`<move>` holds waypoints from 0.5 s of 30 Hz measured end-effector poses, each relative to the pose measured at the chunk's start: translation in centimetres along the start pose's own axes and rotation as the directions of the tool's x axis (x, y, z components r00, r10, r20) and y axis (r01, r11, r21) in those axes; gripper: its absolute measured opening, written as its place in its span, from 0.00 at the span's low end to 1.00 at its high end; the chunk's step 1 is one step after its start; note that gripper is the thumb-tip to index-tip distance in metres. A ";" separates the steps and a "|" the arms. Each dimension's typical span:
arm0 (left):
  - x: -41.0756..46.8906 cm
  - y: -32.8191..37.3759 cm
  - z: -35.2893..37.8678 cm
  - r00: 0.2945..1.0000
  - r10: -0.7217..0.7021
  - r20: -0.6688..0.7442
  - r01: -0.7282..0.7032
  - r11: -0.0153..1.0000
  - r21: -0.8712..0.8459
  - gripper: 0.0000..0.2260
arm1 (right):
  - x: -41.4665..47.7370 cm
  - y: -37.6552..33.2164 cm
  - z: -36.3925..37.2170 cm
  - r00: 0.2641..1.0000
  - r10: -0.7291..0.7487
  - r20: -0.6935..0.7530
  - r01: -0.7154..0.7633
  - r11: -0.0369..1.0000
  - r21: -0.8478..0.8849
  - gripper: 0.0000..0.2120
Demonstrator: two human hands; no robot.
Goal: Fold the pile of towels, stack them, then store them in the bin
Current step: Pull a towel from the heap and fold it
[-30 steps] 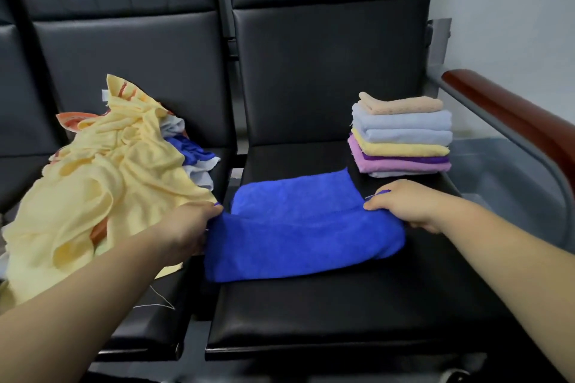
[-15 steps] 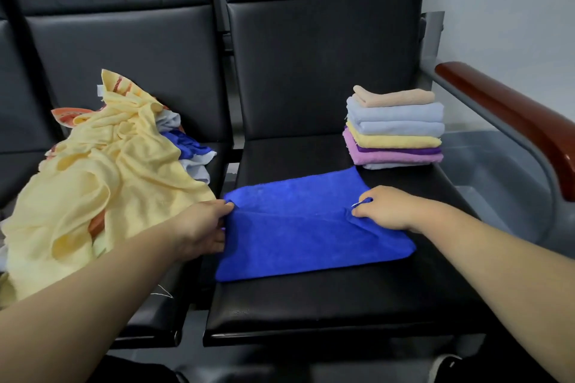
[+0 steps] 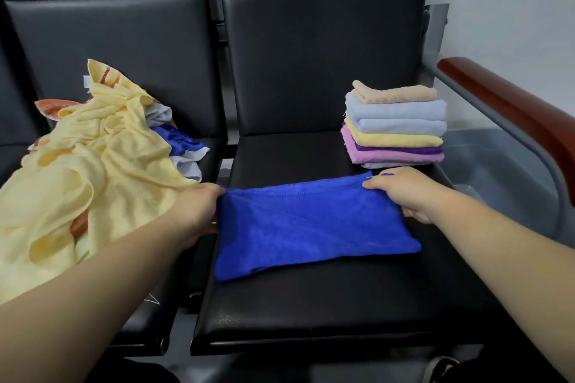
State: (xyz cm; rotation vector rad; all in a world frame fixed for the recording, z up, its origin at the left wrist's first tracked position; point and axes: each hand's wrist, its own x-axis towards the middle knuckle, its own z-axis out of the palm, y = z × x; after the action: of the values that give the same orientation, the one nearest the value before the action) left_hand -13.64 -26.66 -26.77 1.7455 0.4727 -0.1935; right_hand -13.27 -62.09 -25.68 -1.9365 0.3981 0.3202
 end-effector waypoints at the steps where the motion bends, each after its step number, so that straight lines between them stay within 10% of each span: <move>1: 0.4 0.0 0.1 1.000 0.012 -0.008 -0.012 1.000 0.010 0.08 | 0.4 -0.2 0.3 1.000 -0.006 -0.012 0.006 1.000 0.007 0.07; 15: 3.6 -0.8 1.7 0.932 0.329 -0.149 -0.192 0.802 0.566 0.15 | 4.3 0.4 0.5 0.981 -0.042 -0.188 0.023 0.994 -0.106 0.04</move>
State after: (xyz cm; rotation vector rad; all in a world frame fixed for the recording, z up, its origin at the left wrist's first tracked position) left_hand -10.55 -27.47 -29.28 2.3950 0.3593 0.1024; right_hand -9.55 -62.37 -27.93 -2.0813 0.4819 0.1370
